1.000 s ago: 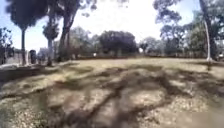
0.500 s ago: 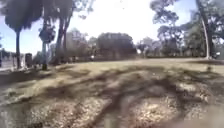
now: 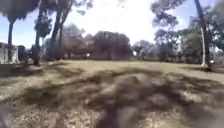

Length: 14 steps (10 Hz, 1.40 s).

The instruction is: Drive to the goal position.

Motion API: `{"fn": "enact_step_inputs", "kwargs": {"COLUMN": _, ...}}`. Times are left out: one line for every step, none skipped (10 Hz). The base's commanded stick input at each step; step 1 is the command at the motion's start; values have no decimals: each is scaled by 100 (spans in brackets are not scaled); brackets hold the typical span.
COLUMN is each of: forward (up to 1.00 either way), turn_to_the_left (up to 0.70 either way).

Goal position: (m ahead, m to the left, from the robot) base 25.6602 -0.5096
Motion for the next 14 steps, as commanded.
{"fn": "enact_step_inputs", "kwargs": {"forward": 70, "turn_to_the_left": 0}}
{"fn": "enact_step_inputs", "kwargs": {"forward": 70, "turn_to_the_left": 0}}
{"fn": "enact_step_inputs", "kwargs": {"forward": 70, "turn_to_the_left": 0}}
{"fn": "enact_step_inputs", "kwargs": {"forward": 70, "turn_to_the_left": 0}}
{"fn": "enact_step_inputs", "kwargs": {"forward": 70, "turn_to_the_left": 0}}
{"fn": "enact_step_inputs", "kwargs": {"forward": 70, "turn_to_the_left": 0}}
{"fn": "enact_step_inputs", "kwargs": {"forward": 70, "turn_to_the_left": 0}}
{"fn": "enact_step_inputs", "kwargs": {"forward": 70, "turn_to_the_left": 0}}
{"fn": "enact_step_inputs", "kwargs": {"forward": 70, "turn_to_the_left": 0}}
{"fn": "enact_step_inputs", "kwargs": {"forward": 70, "turn_to_the_left": 0}}
{"fn": "enact_step_inputs", "kwargs": {"forward": 70, "turn_to_the_left": 0}}
{"fn": "enact_step_inputs", "kwargs": {"forward": 70, "turn_to_the_left": 0}}
{"fn": "enact_step_inputs", "kwargs": {"forward": 70, "turn_to_the_left": 0}}
{"fn": "enact_step_inputs", "kwargs": {"forward": 70, "turn_to_the_left": -17}}
